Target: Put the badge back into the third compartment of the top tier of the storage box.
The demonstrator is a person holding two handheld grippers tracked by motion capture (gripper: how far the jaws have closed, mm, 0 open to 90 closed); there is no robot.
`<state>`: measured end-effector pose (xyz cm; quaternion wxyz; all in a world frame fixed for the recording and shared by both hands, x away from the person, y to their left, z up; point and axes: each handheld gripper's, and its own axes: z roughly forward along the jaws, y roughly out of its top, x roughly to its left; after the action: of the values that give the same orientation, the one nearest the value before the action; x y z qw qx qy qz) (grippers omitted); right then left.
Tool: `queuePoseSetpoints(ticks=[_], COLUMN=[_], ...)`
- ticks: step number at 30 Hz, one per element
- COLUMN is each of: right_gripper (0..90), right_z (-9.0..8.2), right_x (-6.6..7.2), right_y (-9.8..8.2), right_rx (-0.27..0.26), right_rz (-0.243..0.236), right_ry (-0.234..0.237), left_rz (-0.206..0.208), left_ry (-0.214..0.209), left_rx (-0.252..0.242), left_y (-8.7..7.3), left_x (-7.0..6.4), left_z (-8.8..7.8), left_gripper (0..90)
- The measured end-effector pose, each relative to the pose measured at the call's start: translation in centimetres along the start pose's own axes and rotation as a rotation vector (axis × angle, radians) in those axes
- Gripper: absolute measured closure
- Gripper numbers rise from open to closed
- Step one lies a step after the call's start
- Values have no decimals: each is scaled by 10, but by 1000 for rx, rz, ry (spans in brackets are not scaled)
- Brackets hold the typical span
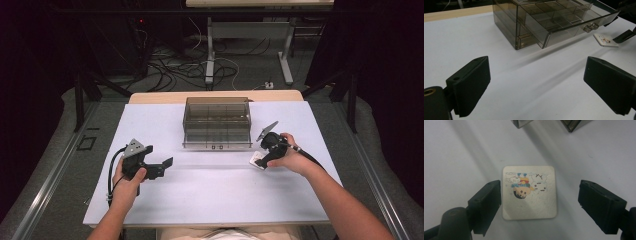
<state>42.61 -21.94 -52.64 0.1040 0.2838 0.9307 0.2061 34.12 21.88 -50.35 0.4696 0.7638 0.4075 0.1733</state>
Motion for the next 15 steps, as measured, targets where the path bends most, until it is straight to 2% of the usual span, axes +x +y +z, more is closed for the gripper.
queuePoseSetpoints(ticks=[1, 2, 4, 8, 10, 11, 12, 15], right_gripper=[186, 187, 189, 208, 214, 214, 210, 218], right_z=[4, 3, 6, 11, 12, 14, 14, 15], right_x=[1, 0, 1, 1, 3, 2, 3, 1], right_y=[-1, 0, 0, 1, 1, 1, 1, 1], right_rx=[-22, 16, 33, 34, 44, 39, 45, 36], right_rz=[6, -1, 8, -1, 10, -3, 20, 7], right_ry=[-2, 3, 6, 29, 32, 38, 33, 43], left_rz=[-2, -7, -8, -2, -1, -1, -2, -2], left_ry=[1, 0, 0, 4, 7, 8, 7, 7], left_rx=[0, -1, 0, 0, -2, -3, -5, -4], left_y=[0, -1, -1, 0, 0, 0, 0, 0], left_x=[0, 0, 0, 0, 1, 1, 1, 1], left_z=[0, 0, 0, 0, 0, 0, 0, -1], left_gripper=[78, 80, 82, 84, 85, 86, 87, 87])
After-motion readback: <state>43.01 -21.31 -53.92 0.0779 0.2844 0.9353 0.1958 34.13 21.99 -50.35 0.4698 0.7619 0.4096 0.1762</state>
